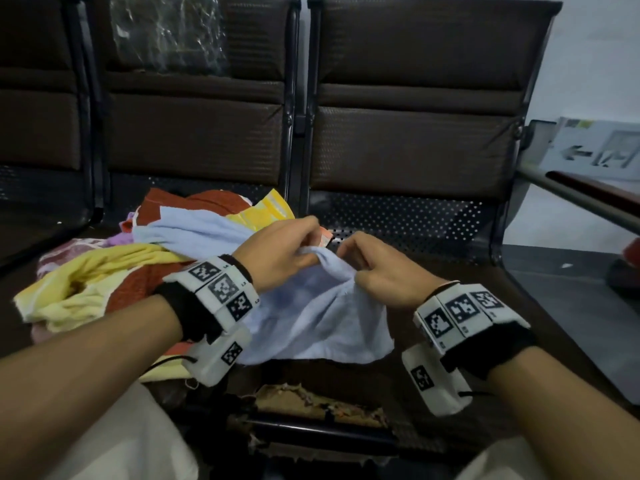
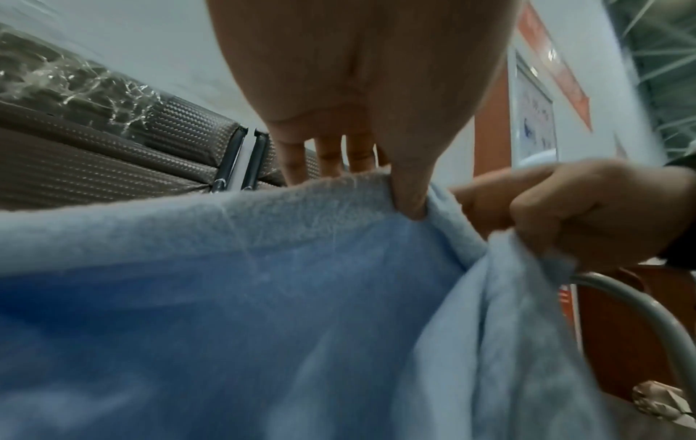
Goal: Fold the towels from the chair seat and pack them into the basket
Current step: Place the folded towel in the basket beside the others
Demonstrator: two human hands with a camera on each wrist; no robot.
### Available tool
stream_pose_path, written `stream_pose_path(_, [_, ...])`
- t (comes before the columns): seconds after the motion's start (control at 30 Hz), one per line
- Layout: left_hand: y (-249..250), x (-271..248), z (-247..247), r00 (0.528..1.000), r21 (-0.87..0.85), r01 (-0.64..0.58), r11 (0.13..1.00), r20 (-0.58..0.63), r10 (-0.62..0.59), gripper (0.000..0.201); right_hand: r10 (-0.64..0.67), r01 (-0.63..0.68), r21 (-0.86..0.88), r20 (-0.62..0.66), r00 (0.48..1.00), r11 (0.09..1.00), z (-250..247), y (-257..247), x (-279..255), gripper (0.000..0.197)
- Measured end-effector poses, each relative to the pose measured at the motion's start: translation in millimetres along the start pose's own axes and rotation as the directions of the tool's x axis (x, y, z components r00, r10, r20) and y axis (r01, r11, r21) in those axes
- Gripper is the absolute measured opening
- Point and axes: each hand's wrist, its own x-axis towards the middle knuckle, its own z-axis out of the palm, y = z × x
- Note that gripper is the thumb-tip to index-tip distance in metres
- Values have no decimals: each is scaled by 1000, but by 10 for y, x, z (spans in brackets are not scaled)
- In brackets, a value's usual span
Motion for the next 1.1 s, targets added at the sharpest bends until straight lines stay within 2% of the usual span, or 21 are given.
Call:
stream_pose_path(0.1, [83, 37, 2, 990, 40, -129, 991, -43, 131, 16, 44, -48, 34, 107, 993, 998, 39, 93, 80, 36])
stream_pose_path(0.2, [81, 22, 40, 982, 93, -185, 978, -29, 188, 18, -21, 22, -38, 34, 999, 999, 65, 148, 74, 7])
stream_pose_path(0.3, [0, 39, 85, 994, 109, -108, 988, 4, 108, 21, -19, 22, 52, -69, 997, 998, 36, 244, 46, 28])
stream_pose_path(0.43, [-61, 28, 167, 996, 135, -19, 991, 94, 7, 17, -10, 25, 57, -240, 971, 998, -5, 289, 30, 28])
stream_pose_path(0.5, [-113, 3, 182, 987, 172, 39, 984, 145, -65, 18, 18, -7, 30, -389, 921, 1000, -68, 303, 18, 27])
stream_pose_path(0.57, [-211, -24, 177, 969, 228, 101, 968, 198, -148, 24, 45, -10, 69, -532, 845, 998, -165, 340, -20, 29])
stream_pose_path(0.73, [-394, -113, 95, 926, 241, 252, 937, 222, -306, 30, 170, -34, 192, -754, 634, 981, -403, 424, -161, 36])
stream_pose_path(0.83, [-252, -104, -1, 948, 165, 227, 960, 188, -256, 29, 258, -81, 259, -783, 567, 963, -506, 444, -199, 30])
stream_pose_path(0.9, [-59, -34, -77, 985, -24, 159, 987, 76, -157, 27, 310, -99, 306, -783, 540, 947, -534, 456, -191, 30])
stream_pose_path(0.97, [106, 88, -135, 989, -213, 127, 969, -49, -141, 28, 344, -95, 350, -766, 543, 932, -507, 470, -172, 28])
stream_pose_path(1.0, [170, 135, -140, 980, -309, 147, 940, -83, -181, 31, 355, -104, 365, -737, 574, 925, -468, 476, -161, 24])
stream_pose_path(1.1, [231, 169, -12, 935, -526, 254, 812, -81, -345, 32, 397, -157, 446, -519, 757, 881, -287, 474, -133, 10])
